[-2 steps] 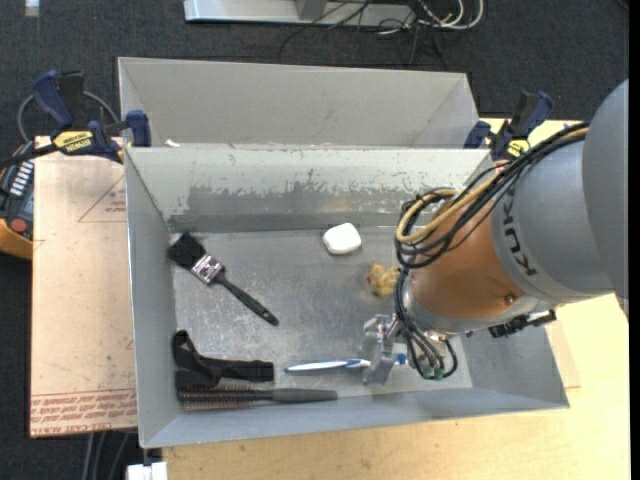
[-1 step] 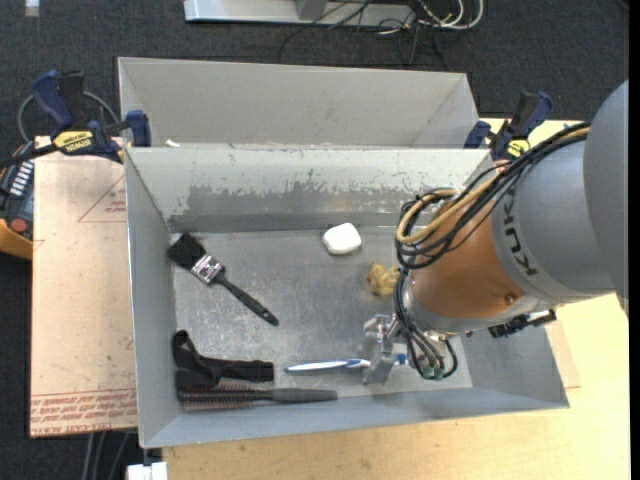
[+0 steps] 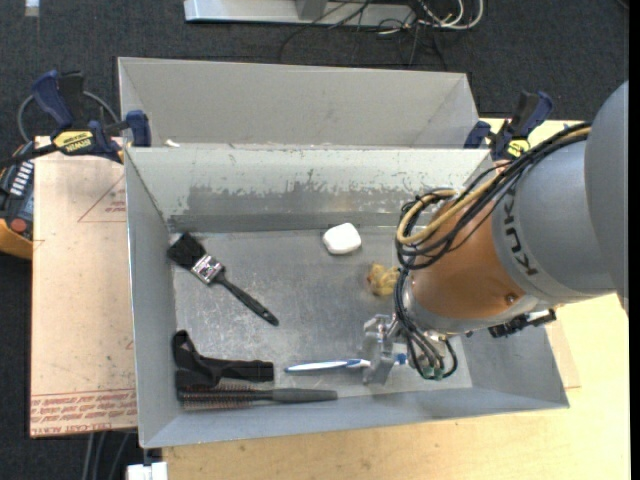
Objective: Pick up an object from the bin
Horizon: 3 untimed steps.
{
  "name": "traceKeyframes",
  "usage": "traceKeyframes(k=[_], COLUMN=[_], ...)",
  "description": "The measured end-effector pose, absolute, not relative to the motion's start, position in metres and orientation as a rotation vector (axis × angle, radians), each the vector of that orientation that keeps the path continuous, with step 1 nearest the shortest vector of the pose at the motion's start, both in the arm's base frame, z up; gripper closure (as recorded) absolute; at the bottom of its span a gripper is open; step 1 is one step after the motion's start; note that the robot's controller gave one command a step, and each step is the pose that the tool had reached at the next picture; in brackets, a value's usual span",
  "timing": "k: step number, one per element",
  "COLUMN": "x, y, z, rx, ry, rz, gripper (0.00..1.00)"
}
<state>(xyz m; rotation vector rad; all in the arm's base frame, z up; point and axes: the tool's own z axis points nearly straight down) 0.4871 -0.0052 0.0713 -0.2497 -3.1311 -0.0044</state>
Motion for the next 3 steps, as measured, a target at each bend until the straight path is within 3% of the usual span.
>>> traceKeyframes(k=[3], x=[0.4871], y=[-0.0052], z=[0.0713], rx=[-0.25], ry=[-3.131], rz=[-0.004], gripper=[1.0])
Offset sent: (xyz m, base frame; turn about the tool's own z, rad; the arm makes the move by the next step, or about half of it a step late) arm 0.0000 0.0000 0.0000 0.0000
